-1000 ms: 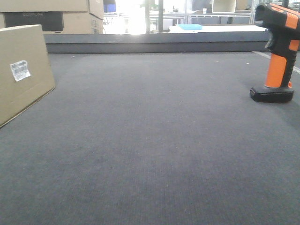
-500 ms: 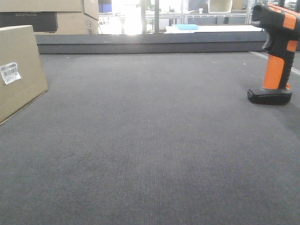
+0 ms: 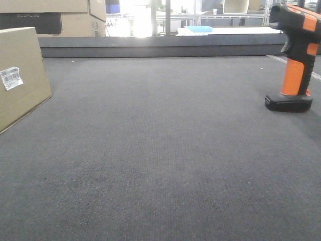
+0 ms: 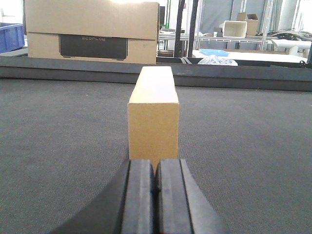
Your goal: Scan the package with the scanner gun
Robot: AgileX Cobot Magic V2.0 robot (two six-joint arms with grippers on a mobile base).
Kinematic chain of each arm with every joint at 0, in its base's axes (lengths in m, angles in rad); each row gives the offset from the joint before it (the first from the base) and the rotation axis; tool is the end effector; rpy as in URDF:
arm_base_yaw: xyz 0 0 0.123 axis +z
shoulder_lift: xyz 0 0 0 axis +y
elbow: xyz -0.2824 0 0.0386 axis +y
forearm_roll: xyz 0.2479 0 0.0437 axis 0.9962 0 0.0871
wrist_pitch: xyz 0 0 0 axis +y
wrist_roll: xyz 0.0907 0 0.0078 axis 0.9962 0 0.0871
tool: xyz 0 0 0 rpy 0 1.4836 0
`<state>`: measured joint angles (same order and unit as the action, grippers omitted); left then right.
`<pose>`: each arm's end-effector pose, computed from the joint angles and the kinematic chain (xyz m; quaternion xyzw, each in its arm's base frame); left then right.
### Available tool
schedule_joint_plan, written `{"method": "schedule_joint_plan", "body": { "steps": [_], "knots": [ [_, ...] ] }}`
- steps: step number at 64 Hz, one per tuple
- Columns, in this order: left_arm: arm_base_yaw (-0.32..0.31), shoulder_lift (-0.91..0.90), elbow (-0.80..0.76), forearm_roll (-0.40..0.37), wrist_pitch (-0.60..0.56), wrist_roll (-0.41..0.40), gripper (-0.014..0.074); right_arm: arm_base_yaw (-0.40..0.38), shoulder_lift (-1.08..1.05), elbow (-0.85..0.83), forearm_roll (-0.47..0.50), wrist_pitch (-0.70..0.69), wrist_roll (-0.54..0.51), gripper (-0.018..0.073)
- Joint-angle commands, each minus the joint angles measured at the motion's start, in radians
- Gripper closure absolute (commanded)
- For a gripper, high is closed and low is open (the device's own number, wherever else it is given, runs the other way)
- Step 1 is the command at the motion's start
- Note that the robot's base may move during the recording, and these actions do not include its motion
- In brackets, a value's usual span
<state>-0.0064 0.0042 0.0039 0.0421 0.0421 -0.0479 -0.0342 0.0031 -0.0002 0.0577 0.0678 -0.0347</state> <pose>0.0570 -0.0002 0.2077 -0.0004 0.6939 -0.0038 0.7201 0.0567 -0.0016 0.2068 0.0186 0.7010 -0.0027 0.7129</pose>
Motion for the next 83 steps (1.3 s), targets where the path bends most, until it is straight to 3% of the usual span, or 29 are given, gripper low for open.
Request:
{"method": "schedule_joint_plan", "body": {
  "steps": [1,11,29,37,50,58,63,71,83],
  "knots": [
    [0.002,-0.004,-0.004,-0.007,-0.016,0.003,0.0708,-0.001,-0.003,0.0,0.002,-0.017,-0.003,0.0727],
    [0.002,-0.004,-0.008,-0.018,-0.026,0.003,0.0708,-0.001,-0.003,0.0,0.002,-0.017,-0.003,0.0727],
    [0.002,0.092,-0.317,-0.018,0.294,0.003,0.0708,-0.001,-0.003,0.0,0.002,-0.017,-0.003,0.0727],
    [0.002,0.234,-0.442,-0.018,0.36,0.003,0.0708,-0.001,-0.003,0.0,0.002,-0.017,-0.003,0.0727],
    [0.002,0.471,-0.597,-0.034,0.347,0.003,0.0708,-0.001,-0.003,0.0,0.002,-0.017,-0.003,0.0727],
    [0.002,0.585,-0.63,-0.042,0.204,0.003,0.0708,-0.001,-0.003,0.0,0.002,-0.017,-0.003,0.0727],
    [0.002,0.641,-0.647,-0.042,0.177,0.003,0.0708,-0.001,-0.003,0.0,0.002,-0.017,-0.003,0.0727],
    [0.002,0.759,-0.748,-0.118,0.318,-0.007,0.0708,-0.001,-0.003,0.0,0.002,-0.017,-0.003,0.0727],
    [0.002,0.985,-0.959,-0.097,0.576,-0.007,0.0708,-0.001,-0.003,0.0,0.002,-0.017,-0.003,0.0727]
  ]
}}
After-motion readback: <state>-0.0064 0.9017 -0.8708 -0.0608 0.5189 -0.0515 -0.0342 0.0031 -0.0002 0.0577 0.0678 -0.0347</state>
